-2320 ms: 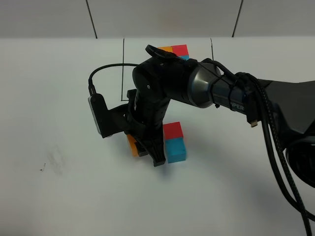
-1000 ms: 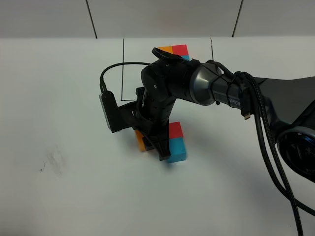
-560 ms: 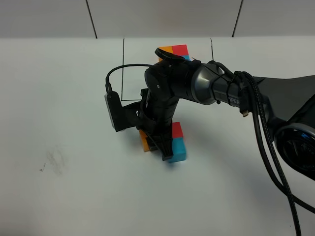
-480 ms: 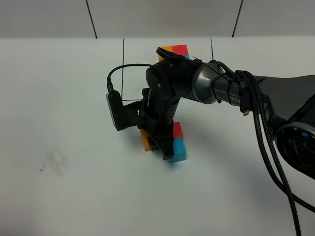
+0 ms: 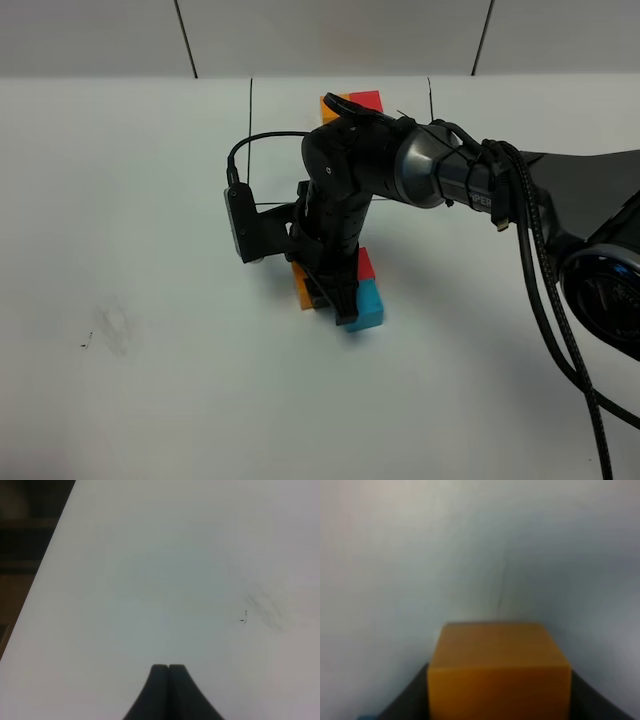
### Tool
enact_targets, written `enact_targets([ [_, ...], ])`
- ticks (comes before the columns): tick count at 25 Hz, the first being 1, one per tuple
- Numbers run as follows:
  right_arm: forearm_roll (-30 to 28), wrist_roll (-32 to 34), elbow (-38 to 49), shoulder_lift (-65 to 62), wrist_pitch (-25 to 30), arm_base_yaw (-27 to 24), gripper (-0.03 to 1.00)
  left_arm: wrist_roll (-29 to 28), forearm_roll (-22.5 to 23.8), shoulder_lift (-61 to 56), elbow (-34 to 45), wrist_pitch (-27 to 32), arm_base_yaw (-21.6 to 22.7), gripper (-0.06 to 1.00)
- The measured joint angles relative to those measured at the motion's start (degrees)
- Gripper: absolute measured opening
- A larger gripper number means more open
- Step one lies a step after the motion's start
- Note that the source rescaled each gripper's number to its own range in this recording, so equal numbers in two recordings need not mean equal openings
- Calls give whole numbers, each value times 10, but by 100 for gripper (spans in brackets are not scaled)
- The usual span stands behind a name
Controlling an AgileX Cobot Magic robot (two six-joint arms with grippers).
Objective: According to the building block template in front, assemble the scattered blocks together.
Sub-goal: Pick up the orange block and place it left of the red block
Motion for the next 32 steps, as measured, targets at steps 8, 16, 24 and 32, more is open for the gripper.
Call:
enact_targets([
  [8, 17, -1, -2, 10, 7, -5, 43, 0, 0, 0, 0, 0, 0, 0],
  [16, 19, -21, -5, 11, 17, -8, 43, 0, 0, 0, 0, 0, 0, 0],
  [24, 11, -26, -6, 11, 21, -8, 43, 0, 0, 0, 0, 0, 0, 0],
  [32, 6, -38, -6, 11, 23, -13, 43, 0, 0, 0, 0, 0, 0, 0],
])
